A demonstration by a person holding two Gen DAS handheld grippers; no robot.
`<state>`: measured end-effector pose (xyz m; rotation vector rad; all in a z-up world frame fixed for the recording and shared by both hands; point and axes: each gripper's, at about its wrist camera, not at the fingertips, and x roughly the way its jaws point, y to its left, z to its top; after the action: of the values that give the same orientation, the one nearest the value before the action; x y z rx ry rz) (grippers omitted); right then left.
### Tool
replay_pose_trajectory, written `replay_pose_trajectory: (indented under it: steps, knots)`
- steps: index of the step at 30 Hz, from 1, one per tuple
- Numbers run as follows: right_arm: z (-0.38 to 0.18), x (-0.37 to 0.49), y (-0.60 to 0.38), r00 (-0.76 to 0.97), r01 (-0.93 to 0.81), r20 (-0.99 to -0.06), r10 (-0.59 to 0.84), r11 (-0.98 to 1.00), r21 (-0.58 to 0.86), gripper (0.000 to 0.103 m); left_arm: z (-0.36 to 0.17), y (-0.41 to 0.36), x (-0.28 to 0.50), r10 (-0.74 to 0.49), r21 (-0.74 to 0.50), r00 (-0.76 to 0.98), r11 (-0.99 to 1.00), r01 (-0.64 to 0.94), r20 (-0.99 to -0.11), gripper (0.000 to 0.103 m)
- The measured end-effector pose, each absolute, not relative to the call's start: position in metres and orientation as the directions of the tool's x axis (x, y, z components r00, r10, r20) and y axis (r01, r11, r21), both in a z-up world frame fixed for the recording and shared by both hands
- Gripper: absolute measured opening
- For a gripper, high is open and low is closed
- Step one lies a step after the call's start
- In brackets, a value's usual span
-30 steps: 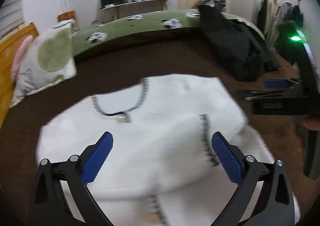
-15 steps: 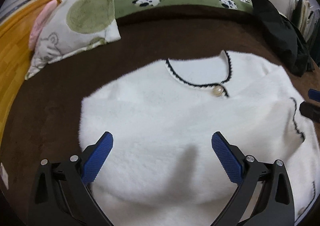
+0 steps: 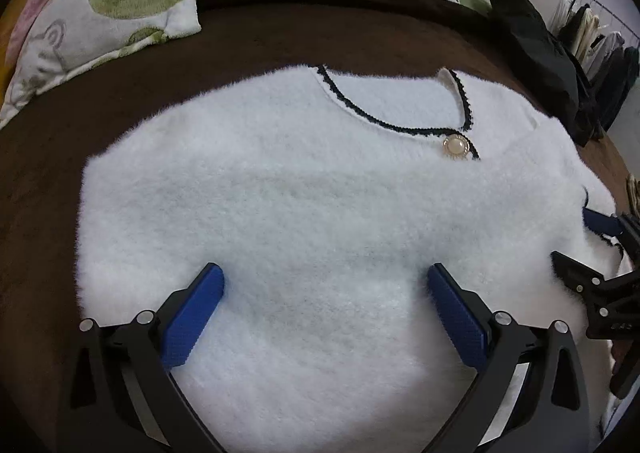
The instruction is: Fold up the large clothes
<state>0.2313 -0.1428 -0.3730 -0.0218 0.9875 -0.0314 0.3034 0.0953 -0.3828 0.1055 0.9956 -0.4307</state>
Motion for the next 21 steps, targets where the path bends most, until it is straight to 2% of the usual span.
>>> replay_pose_trajectory:
  steps: [14,21]
  knots:
    - [-0.373,0.234,-0.143,0.544,0.009,-0.838,-0.032,0.999,-0.033,0.098,-0.382,0.095,0.303,-0.293,-0.107,0.479,0.919,0.378,-0.827,0.098]
    - [-0.338,0.220,-0.148,0.561,0.027,-0.828,-0.012,1.000,0.004,0.097,-0.362,0.101,0.295,-0.278,-0.125,0.451,0.932,0.339,-0.848,0.096]
